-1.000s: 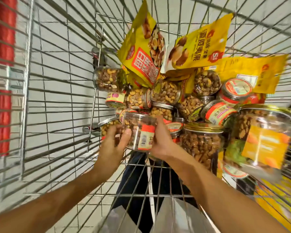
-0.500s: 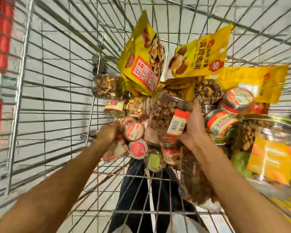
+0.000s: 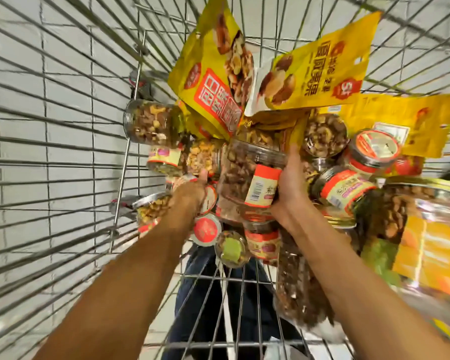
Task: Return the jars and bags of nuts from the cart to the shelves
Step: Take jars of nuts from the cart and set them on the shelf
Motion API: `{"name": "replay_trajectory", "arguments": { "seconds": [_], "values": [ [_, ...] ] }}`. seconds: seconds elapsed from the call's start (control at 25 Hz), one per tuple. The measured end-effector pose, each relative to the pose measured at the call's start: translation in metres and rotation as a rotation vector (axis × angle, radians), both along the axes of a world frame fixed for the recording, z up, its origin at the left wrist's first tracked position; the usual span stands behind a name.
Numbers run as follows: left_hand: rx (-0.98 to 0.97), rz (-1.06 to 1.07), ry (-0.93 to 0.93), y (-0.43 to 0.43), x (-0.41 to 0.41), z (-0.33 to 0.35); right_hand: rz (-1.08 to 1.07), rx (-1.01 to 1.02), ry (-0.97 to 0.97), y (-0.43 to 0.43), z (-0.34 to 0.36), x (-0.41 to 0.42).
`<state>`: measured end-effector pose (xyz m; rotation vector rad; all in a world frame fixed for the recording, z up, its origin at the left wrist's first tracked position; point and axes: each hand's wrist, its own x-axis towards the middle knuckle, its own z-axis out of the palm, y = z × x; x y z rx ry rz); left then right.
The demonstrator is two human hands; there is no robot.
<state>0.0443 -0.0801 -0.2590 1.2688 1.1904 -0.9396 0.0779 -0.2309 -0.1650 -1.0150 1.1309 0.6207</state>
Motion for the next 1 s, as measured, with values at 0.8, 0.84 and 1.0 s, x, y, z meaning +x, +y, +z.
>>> {"name": "replay_trajectory", "arguments": {
  "seconds": [0.8,0.84,1.0],
  "values": [
    [-0.799,-0.199,-0.535,-0.008,0.036,0.289,-0.459,0.217,-0.586,-0.075,0.243,-0.070],
    [-0.824,-0.255,-0.545,-0.021,0.030,0.307,-0.536,0.209,-0.635,-0.082,0.257,-0.092],
    [-1.006,-0.540,-0.570,-0.096,-0.010,0.362,-0.839,0.104,-0.714,-0.106,0.298,-0.181]
  ]
}}
